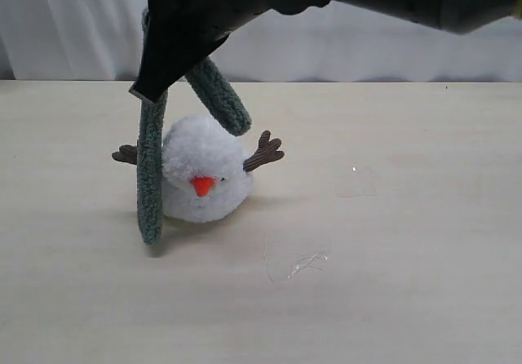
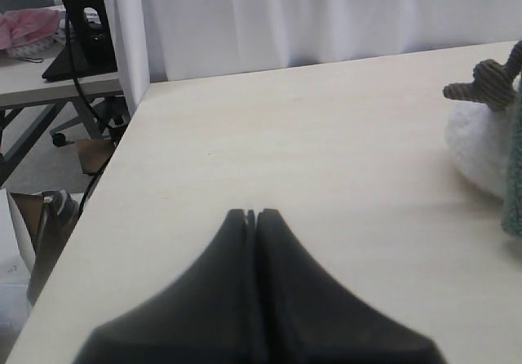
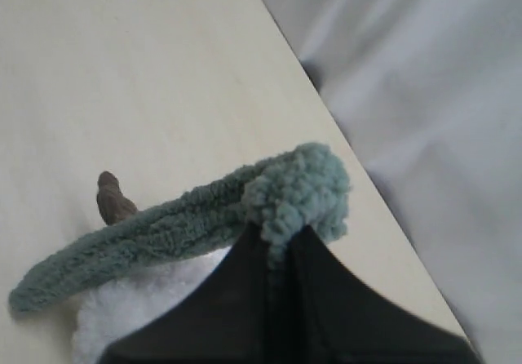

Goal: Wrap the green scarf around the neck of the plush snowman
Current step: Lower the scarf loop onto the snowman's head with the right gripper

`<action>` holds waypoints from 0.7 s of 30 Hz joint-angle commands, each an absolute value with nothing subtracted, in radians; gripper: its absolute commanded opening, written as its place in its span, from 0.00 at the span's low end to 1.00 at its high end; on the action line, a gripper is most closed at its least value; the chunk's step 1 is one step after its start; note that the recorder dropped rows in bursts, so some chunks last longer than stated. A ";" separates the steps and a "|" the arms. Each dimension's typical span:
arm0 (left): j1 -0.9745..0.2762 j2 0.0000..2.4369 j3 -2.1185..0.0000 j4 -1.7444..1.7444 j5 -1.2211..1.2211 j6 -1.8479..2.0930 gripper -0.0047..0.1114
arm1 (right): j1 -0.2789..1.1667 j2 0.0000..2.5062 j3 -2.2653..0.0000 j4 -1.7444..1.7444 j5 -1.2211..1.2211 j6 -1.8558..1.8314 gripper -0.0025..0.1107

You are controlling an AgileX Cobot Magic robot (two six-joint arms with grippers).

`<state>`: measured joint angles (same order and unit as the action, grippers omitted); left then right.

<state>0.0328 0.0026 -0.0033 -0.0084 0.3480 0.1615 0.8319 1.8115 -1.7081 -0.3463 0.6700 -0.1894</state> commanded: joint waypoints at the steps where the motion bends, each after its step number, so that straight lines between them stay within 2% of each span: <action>1: 0.034 0.000 0.000 -0.011 0.332 0.161 0.04 | 0.799 1.861 -1.708 -0.377 0.659 -0.172 0.06; 7: 0.034 0.000 0.000 -0.011 0.332 0.161 0.04 | 0.770 1.913 -1.708 -0.409 0.670 -0.152 0.06; 21: 0.034 0.000 0.000 -0.011 0.332 0.161 0.04 | 0.741 1.968 -1.708 -0.397 0.868 -0.056 0.06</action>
<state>0.0328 0.0026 -0.0033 -0.0084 0.3480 0.1593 0.7471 1.9686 -1.7081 -0.4025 0.8386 -0.0678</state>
